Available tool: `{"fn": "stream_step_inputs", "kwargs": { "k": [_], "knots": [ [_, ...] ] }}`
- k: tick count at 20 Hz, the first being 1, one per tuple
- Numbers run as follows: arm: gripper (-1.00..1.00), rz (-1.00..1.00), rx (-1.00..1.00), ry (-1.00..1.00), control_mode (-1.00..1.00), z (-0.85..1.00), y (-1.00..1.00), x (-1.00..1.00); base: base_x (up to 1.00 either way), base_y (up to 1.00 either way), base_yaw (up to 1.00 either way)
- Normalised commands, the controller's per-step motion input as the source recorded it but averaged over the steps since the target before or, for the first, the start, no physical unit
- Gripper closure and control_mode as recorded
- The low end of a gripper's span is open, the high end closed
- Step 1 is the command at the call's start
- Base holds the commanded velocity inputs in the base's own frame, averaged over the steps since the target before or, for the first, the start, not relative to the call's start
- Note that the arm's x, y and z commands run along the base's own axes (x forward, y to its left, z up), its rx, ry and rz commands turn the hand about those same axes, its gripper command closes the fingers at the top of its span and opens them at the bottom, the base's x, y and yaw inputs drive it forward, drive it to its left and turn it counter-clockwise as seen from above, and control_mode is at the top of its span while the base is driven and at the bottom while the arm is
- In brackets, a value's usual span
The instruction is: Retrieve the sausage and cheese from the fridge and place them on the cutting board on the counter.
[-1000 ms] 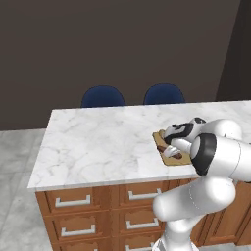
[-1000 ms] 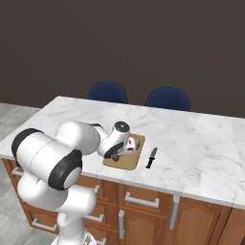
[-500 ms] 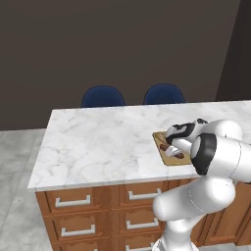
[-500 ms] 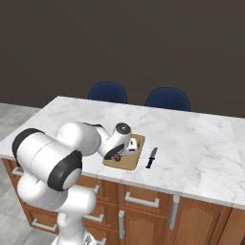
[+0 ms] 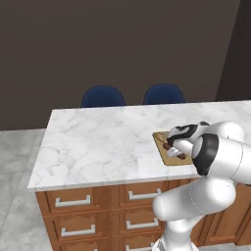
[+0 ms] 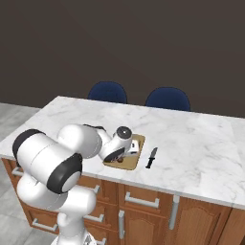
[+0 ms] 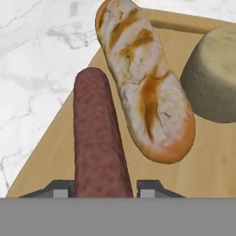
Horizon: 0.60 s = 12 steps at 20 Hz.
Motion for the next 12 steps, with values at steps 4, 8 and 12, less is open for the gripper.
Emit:
{"fn": "stream_step_inputs", "kwargs": {
  "k": [4,8,12],
  "knots": [
    [-1.00,-0.01,0.00,-0.01,-1.00,-0.08,-0.01,0.00,0.00,0.00,0.00],
    [-1.00,0.00,0.00,0.00,-1.00,-0.04,-0.02,0.00,0.00,0.00,0.00],
    [-1.00,0.00,0.00,0.00,-1.00,0.00,-0.04,0.00,0.00,0.00,0.00]
  ]
}}
